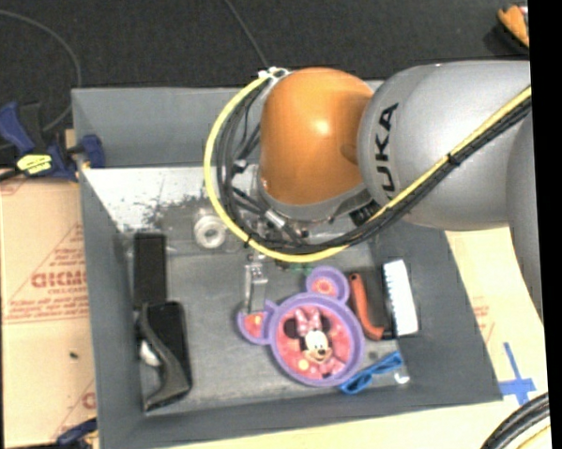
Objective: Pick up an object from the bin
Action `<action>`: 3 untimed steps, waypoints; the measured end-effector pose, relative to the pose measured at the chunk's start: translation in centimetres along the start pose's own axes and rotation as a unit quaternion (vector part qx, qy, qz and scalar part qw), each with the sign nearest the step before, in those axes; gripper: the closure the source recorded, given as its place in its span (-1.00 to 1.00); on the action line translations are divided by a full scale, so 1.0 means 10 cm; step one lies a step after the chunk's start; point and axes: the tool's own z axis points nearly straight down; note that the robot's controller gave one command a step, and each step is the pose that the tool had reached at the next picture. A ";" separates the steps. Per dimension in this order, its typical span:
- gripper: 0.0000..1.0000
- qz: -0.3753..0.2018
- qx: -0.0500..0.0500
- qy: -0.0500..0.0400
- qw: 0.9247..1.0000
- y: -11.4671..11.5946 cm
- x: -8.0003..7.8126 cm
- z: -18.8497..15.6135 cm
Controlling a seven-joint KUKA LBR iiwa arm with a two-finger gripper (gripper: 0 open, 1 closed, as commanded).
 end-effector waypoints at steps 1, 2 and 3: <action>-1.00 0.002 -0.001 -0.004 1.000 -0.01 -0.02 -0.05; -1.00 -0.060 0.000 -0.004 0.998 -0.60 -0.04 1.26; -1.00 -0.035 -0.001 -0.005 0.999 -0.73 0.06 0.91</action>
Offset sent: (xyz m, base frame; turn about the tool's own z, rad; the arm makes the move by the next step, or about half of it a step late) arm 0.0018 -0.0714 -0.1547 -0.1428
